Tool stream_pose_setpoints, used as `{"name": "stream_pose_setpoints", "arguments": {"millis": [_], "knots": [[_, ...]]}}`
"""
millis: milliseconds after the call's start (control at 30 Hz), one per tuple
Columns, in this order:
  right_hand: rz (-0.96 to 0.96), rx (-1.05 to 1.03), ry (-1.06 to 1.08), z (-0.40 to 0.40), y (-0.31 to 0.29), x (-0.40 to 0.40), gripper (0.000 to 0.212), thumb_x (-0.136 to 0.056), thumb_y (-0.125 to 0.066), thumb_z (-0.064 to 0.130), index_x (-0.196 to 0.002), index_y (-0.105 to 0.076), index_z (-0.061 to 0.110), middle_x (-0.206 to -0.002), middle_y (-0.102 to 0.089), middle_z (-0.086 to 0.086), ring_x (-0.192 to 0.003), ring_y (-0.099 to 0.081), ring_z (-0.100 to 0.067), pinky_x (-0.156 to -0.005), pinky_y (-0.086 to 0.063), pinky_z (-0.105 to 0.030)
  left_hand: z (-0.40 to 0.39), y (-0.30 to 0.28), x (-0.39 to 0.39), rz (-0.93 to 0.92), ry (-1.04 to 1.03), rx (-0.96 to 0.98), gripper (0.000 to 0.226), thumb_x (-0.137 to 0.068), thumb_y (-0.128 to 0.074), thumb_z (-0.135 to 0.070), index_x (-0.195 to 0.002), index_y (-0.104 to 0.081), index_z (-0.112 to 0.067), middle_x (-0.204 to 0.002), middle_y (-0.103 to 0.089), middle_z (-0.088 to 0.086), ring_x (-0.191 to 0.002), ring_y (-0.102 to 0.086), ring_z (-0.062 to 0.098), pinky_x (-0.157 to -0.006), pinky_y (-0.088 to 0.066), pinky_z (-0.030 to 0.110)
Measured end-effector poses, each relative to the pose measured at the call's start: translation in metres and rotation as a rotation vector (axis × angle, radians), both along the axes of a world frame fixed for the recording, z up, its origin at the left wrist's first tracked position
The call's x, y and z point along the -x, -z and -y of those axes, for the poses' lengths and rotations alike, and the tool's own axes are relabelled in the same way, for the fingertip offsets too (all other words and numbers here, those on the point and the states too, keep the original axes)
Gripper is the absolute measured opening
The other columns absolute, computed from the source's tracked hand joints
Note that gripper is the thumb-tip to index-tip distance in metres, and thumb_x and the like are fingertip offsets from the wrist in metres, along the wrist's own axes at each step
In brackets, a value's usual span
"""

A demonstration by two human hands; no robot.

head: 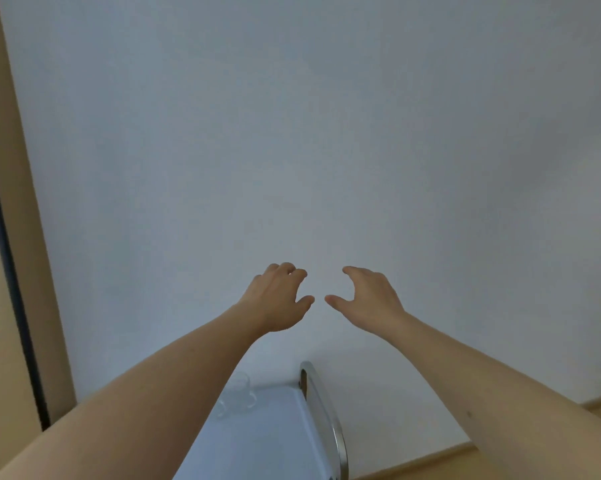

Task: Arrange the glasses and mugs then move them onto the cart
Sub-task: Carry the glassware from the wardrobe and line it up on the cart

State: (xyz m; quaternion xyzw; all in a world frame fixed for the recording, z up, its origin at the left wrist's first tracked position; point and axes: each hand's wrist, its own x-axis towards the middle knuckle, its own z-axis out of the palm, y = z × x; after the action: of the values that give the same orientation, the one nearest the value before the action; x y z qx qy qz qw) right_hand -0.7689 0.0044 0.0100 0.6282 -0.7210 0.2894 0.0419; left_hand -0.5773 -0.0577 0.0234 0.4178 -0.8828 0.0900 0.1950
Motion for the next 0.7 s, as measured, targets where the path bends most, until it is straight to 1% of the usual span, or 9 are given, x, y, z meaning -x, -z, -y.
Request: {"name": "stream_pose_setpoints", "arguments": {"millis": [100, 200, 267, 400, 467, 567, 700], "knots": [[0.007, -0.014, 0.065, -0.002, 0.000, 0.024, 0.079, -0.091, -0.060, 0.060, -0.154, -0.034, 0.020, -0.158, -0.038, 0.000, -0.146, -0.032, -0.026, -0.115, -0.036, -0.043, 0.013, -0.001, 0.035, 0.023, 0.067, -0.005, 0.061, -0.100, -0.049, -0.050, -0.151, -0.040, -0.017, -0.153, -0.043, 0.004, -0.139, -0.039, 0.026, -0.108, -0.042, 0.045], [0.008, -0.026, 0.158, -0.001, 0.003, 0.050, 0.078, -0.092, -0.060, 0.059, -0.154, -0.033, 0.020, -0.158, -0.038, 0.000, -0.146, -0.030, -0.025, -0.115, -0.035, -0.043, 0.032, 0.002, 0.073, 0.008, 0.150, -0.001, 0.060, -0.100, -0.050, -0.048, -0.150, -0.041, -0.016, -0.150, -0.045, 0.005, -0.137, -0.039, 0.026, -0.107, -0.042, 0.044], [0.014, -0.036, 0.228, -0.001, 0.006, 0.067, 0.078, -0.092, -0.061, 0.058, -0.154, -0.033, 0.021, -0.158, -0.037, 0.001, -0.147, -0.029, -0.025, -0.115, -0.034, -0.043, 0.043, 0.006, 0.098, -0.005, 0.223, 0.003, 0.060, -0.100, -0.050, -0.048, -0.150, -0.041, -0.015, -0.149, -0.045, 0.005, -0.136, -0.040, 0.027, -0.106, -0.042, 0.044], [0.069, -0.042, 0.391, -0.002, 0.011, 0.097, 0.079, -0.091, -0.062, 0.058, -0.154, -0.033, 0.021, -0.156, -0.041, 0.001, -0.144, -0.032, -0.026, -0.113, -0.036, -0.043, 0.061, 0.013, 0.144, 0.001, 0.378, -0.013, 0.061, -0.099, -0.052, -0.047, -0.150, -0.041, -0.015, -0.149, -0.045, 0.005, -0.137, -0.039, 0.027, -0.106, -0.042, 0.045], [0.053, -0.056, 0.458, -0.006, 0.015, 0.109, 0.079, -0.091, -0.062, 0.058, -0.154, -0.032, 0.021, -0.157, -0.039, 0.001, -0.145, -0.032, -0.026, -0.113, -0.036, -0.043, 0.069, 0.016, 0.166, -0.009, 0.444, -0.013, 0.060, -0.100, -0.051, -0.047, -0.150, -0.041, -0.015, -0.150, -0.044, 0.006, -0.137, -0.039, 0.028, -0.106, -0.042, 0.044], [0.028, -0.059, 0.571, -0.017, 0.023, 0.125, 0.079, -0.091, -0.061, 0.058, -0.155, -0.032, 0.021, -0.158, -0.038, 0.001, -0.145, -0.031, -0.026, -0.115, -0.035, -0.043, 0.076, 0.019, 0.197, -0.035, 0.546, -0.030, 0.061, -0.100, -0.051, -0.047, -0.151, -0.040, -0.015, -0.152, -0.042, 0.005, -0.139, -0.037, 0.027, -0.108, -0.041, 0.044], [0.086, -0.068, 0.698, -0.041, 0.033, 0.136, 0.080, -0.090, -0.062, 0.058, -0.155, -0.033, 0.021, -0.158, -0.037, 0.000, -0.145, -0.032, -0.026, -0.115, -0.034, -0.043, 0.079, 0.028, 0.231, 0.009, 0.687, -0.048, 0.061, -0.100, -0.052, -0.046, -0.151, -0.040, -0.015, -0.152, -0.042, 0.006, -0.138, -0.037, 0.027, -0.109, -0.040, 0.045]]}}
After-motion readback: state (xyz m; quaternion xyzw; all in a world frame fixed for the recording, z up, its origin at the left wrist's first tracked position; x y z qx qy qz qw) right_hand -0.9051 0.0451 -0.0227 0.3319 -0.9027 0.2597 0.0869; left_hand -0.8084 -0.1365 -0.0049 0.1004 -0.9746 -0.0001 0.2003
